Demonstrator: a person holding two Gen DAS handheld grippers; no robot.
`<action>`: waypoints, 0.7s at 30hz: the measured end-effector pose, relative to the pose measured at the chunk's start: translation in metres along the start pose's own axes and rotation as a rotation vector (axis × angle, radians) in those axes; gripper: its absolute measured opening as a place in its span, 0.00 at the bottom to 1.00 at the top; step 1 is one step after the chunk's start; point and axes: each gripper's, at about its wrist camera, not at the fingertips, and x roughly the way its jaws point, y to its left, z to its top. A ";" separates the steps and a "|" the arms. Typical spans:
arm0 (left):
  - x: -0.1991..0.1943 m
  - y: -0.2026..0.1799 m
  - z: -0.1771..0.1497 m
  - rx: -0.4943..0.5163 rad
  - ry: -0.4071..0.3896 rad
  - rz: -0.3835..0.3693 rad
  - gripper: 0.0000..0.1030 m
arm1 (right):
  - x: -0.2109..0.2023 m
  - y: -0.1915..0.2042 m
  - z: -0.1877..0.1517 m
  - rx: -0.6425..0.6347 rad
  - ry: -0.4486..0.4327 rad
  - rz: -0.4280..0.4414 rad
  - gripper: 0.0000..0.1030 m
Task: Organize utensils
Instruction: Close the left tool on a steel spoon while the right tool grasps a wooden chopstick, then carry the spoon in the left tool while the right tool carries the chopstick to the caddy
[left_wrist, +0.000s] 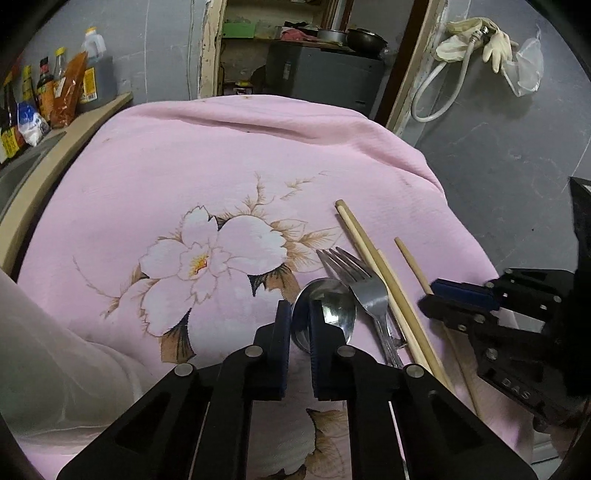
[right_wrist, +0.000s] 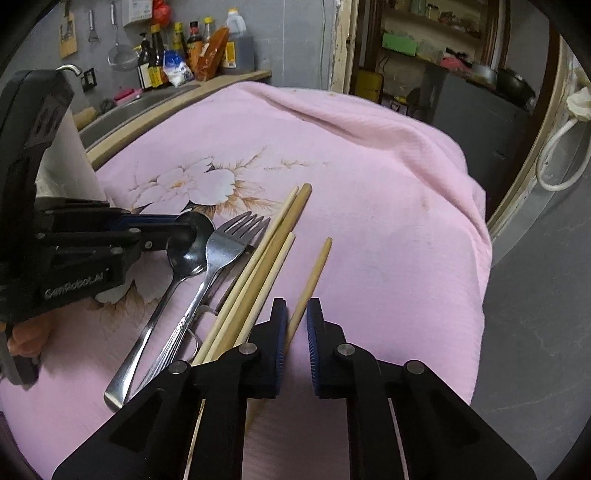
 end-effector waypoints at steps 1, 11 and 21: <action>-0.001 0.001 0.000 -0.005 -0.001 -0.004 0.06 | 0.003 -0.002 0.004 0.008 0.011 0.002 0.11; -0.023 -0.022 -0.007 0.064 -0.084 0.036 0.01 | 0.008 -0.018 0.016 0.132 0.039 0.073 0.03; -0.079 -0.038 -0.026 0.077 -0.331 0.146 0.01 | -0.052 -0.005 -0.024 0.209 -0.240 0.068 0.02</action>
